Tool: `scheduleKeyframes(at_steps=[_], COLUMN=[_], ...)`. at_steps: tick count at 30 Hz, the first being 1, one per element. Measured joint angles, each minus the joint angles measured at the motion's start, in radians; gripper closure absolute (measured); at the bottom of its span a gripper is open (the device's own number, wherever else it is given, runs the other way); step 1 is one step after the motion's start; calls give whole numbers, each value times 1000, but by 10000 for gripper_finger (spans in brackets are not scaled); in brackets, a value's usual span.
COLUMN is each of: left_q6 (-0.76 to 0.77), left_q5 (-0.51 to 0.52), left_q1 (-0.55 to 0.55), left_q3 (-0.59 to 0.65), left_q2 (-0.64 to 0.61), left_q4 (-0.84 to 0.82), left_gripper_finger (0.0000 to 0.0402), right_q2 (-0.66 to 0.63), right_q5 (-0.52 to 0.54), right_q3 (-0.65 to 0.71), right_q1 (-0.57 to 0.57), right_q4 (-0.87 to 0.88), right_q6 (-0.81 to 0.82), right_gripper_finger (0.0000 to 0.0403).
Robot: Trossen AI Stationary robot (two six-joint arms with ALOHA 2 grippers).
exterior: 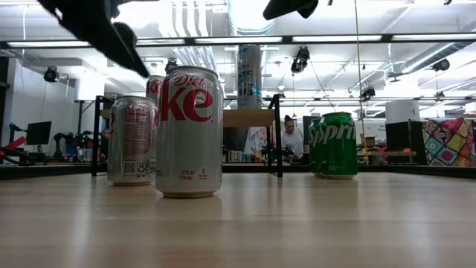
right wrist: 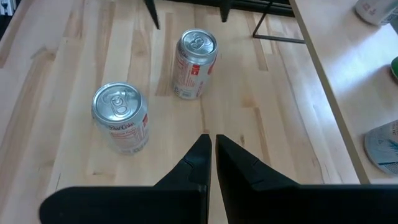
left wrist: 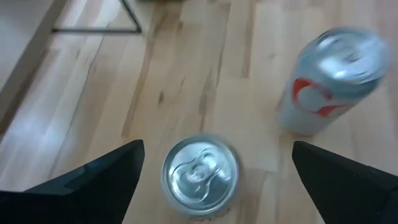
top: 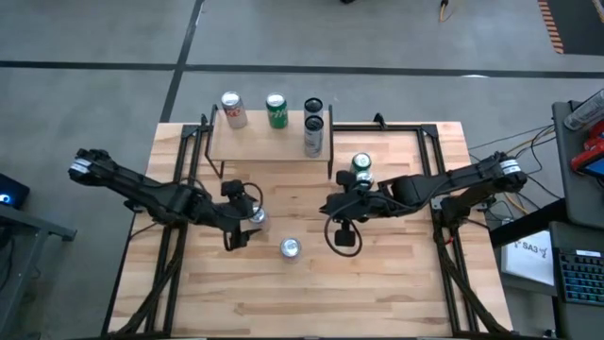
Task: Place canned beverage on shelf
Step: Put the top red and silver soda can aligned with the other red and silver soda cans on the shelf
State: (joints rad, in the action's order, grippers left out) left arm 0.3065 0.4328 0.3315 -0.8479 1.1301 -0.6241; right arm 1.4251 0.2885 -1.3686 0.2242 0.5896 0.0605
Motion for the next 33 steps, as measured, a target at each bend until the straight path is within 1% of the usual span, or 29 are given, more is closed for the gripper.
scheduleKeyframes(at_steps=[11,24,28,33], left_q6=[-22,-35,-35,-35], left_q5=[29,29,29,30], left_q1=[-21,-39,-39,-39], left_q3=[5,7,7,7], left_q2=[111,210,235,237], left_q4=[-8,-6,-5,-3], left_gripper_finger=[24,29,47,95], right_q2=[5,5,5,5], right_q5=[0,0,0,0], right_q3=[0,0,0,0], right_q1=[0,0,0,0], right_q4=[-3,-3,-3,-3], right_q6=[0,0,0,0], right_gripper_finger=[390,390,390,390])
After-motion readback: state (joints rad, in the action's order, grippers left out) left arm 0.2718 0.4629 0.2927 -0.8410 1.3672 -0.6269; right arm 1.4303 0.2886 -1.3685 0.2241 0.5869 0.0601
